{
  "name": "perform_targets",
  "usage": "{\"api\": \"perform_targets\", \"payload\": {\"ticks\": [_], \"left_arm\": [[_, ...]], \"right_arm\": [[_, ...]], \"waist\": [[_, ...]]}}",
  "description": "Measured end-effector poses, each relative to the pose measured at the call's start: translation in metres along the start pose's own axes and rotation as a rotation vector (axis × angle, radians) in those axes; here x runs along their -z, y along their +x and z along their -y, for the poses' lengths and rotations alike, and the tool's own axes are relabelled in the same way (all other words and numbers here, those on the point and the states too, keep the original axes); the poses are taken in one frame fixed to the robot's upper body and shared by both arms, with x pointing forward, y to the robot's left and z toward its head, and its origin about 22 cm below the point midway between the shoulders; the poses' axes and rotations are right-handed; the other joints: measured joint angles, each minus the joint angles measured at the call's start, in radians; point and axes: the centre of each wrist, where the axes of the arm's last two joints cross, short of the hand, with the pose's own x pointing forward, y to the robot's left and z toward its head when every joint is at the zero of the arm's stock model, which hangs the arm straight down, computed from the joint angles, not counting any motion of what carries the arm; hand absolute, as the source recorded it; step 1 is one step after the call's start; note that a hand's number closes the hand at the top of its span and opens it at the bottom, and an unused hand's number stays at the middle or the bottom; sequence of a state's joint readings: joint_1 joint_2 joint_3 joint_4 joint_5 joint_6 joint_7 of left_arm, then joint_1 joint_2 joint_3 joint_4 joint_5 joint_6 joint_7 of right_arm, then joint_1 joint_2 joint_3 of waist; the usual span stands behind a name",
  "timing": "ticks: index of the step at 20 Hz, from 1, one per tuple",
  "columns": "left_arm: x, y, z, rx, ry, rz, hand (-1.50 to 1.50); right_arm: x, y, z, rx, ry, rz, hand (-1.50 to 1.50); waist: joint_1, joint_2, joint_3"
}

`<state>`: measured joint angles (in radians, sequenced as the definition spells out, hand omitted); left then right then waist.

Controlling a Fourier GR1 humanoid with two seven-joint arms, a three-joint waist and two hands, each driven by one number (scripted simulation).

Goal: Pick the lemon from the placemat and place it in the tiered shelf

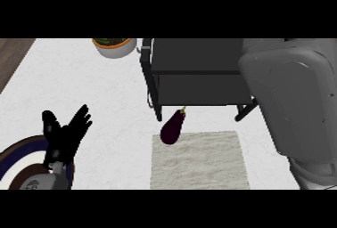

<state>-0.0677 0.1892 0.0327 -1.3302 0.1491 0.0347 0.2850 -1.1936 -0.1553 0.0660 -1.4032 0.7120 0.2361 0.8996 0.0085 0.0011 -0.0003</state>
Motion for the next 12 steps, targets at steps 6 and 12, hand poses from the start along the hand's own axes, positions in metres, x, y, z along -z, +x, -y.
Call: {"api": "perform_targets", "payload": {"ticks": [6,12], "left_arm": [[-0.003,0.0,-0.005,0.004,0.001,0.001,0.0],[-0.002,0.0,-0.006,0.005,-0.001,-0.003,0.0]], "right_arm": [[0.02,-0.016,-0.011,-0.019,-0.007,-0.011,1.5],[0.04,-0.025,-0.02,-0.005,-0.025,0.016,1.5]], "waist": [[0.001,0.0,0.0],[0.003,0.001,0.0]]}}
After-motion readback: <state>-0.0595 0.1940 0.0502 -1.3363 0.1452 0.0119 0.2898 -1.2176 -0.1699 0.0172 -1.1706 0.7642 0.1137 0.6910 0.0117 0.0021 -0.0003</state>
